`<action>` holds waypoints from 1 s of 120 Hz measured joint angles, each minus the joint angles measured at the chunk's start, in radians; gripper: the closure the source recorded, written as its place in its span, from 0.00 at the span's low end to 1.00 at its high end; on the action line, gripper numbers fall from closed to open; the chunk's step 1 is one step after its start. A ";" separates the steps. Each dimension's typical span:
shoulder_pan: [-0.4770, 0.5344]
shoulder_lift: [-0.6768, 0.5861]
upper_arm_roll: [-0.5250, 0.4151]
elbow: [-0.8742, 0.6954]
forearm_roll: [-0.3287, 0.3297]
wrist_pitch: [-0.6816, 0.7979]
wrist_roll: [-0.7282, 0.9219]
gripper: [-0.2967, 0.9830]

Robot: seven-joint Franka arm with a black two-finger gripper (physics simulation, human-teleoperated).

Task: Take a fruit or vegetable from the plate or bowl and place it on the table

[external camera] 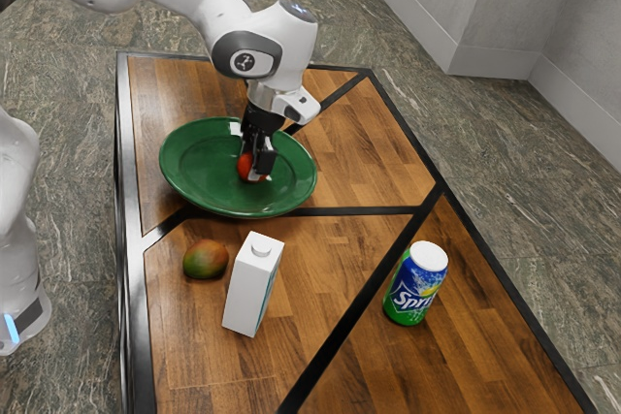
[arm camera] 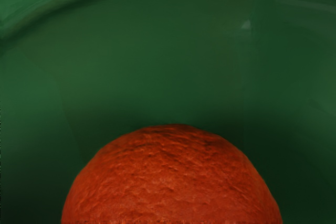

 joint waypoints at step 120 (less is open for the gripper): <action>-0.281 -0.010 -0.150 0.256 -0.001 -0.158 -0.065 0.65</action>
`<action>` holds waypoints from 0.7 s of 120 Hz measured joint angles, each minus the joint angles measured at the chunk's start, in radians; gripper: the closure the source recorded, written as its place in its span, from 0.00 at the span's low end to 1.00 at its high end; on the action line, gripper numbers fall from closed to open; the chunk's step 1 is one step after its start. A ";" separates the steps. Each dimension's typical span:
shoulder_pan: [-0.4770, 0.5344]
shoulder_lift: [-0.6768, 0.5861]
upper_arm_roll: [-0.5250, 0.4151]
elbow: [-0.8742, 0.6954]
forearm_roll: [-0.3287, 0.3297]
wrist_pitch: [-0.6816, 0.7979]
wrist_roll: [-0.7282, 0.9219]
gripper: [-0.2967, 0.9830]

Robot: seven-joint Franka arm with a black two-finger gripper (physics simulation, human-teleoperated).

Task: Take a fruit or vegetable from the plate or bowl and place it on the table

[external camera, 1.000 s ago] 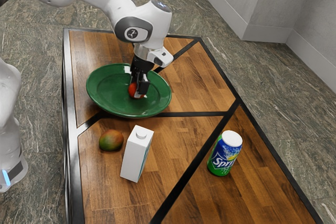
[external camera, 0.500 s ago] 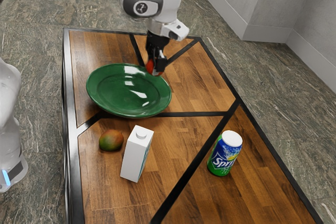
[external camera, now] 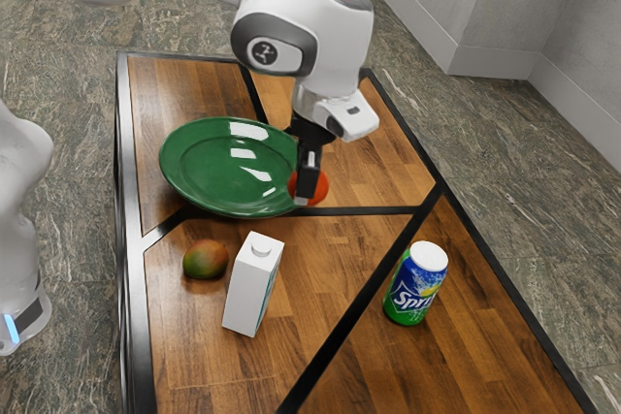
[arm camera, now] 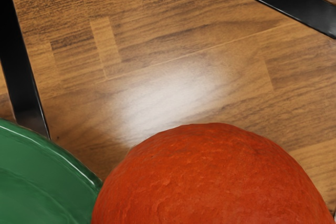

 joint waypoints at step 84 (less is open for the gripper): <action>-0.023 0.136 0.019 0.258 -0.028 -0.029 -0.026 0.26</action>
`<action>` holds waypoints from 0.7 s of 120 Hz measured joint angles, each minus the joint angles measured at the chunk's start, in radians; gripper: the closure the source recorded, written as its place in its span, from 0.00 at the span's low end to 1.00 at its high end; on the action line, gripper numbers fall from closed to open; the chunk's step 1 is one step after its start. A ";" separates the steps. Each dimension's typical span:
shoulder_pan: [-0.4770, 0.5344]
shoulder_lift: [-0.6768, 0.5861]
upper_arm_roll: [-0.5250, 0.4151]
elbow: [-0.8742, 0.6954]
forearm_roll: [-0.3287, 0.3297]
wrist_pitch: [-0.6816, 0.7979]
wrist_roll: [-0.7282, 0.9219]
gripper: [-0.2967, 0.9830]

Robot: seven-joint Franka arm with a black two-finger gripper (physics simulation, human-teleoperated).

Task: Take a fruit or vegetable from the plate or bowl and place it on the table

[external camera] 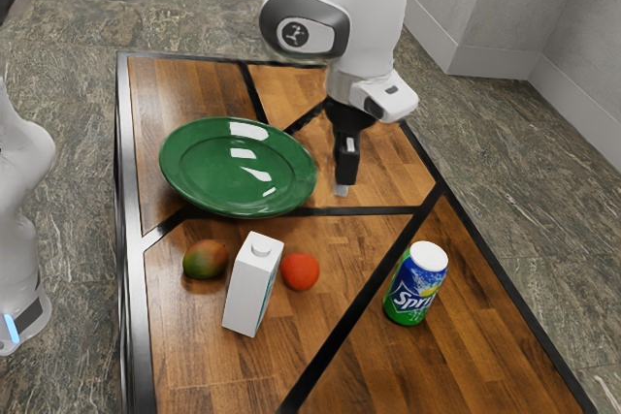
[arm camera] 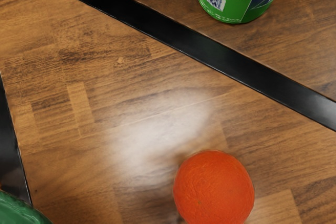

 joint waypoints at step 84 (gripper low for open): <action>0.131 0.293 0.448 0.578 -0.238 -0.277 0.203 0.25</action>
